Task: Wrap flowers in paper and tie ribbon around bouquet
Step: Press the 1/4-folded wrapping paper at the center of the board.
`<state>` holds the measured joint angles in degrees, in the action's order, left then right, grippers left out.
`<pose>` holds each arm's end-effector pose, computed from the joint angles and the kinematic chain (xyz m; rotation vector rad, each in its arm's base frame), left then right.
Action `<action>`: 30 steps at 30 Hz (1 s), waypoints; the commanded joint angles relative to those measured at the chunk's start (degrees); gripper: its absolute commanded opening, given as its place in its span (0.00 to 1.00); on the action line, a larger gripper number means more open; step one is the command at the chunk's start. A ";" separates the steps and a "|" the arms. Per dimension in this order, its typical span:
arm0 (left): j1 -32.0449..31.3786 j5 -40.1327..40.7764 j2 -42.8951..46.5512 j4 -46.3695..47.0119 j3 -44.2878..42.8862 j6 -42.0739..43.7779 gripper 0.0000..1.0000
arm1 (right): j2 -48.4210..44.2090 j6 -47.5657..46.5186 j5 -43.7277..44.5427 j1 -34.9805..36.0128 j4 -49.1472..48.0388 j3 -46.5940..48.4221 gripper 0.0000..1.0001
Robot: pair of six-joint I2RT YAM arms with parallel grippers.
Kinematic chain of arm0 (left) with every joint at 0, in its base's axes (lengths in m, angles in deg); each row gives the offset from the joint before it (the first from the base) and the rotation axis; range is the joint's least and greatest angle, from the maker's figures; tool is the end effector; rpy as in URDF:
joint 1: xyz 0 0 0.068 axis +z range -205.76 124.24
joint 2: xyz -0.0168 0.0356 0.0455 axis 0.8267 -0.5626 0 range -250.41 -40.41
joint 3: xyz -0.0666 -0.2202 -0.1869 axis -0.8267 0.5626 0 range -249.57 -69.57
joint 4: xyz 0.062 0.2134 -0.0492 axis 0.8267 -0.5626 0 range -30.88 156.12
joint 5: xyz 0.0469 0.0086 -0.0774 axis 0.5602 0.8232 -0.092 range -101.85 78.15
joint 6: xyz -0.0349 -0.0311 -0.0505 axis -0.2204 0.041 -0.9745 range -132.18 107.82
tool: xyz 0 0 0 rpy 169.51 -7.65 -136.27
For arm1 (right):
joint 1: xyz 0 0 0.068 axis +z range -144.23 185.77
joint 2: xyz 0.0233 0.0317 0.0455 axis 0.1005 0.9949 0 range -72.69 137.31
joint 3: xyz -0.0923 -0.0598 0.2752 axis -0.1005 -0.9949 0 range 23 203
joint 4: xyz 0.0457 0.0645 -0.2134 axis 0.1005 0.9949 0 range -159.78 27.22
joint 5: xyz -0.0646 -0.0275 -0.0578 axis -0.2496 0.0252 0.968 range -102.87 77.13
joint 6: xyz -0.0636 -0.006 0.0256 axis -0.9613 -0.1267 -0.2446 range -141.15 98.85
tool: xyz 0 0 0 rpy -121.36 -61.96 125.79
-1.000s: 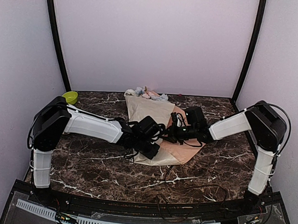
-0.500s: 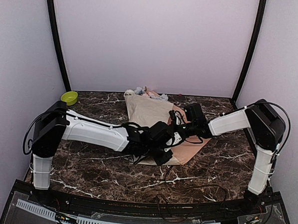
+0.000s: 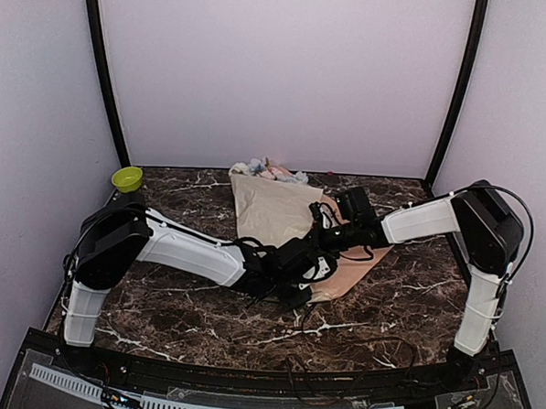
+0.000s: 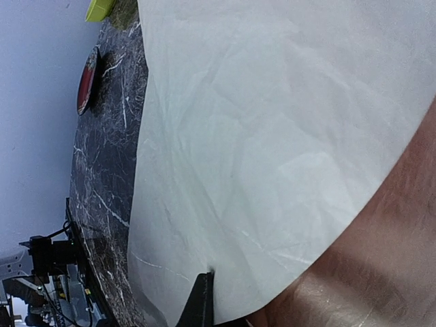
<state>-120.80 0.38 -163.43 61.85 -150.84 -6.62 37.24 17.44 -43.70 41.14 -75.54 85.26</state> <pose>0.2054 -0.4136 0.1688 1.2821 1.9875 -0.2534 0.3044 0.2511 0.1894 -0.2376 2.5121 1.2238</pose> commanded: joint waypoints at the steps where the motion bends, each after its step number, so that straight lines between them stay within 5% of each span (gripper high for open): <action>1: 0.00 -1.53 1.04 0.09 1.72 -0.52 0.14 | -2.59 -1.95 2.81 -1.08 3.35 1.35 0.00; 12: -0.05 -5.51 2.84 1.57 2.24 -1.92 0.13 | 3.16 -2.33 4.98 -4.44 3.44 -1.25 0.00; 24: 0.36 -18.03 19.23 8.80 8.16 0.26 0.34 | 6.66 -2.98 2.00 -3.02 3.80 1.12 0.00; 30: 10.14 -12.78 23.11 3.20 11.44 -8.06 0.21 | 6.11 -2.87 2.01 -2.53 3.64 0.54 0.00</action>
<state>-117.52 -15.97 -141.75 68.04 -141.82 -9.42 42.51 15.41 -41.75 37.78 -73.59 85.74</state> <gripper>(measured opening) 0.257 0.004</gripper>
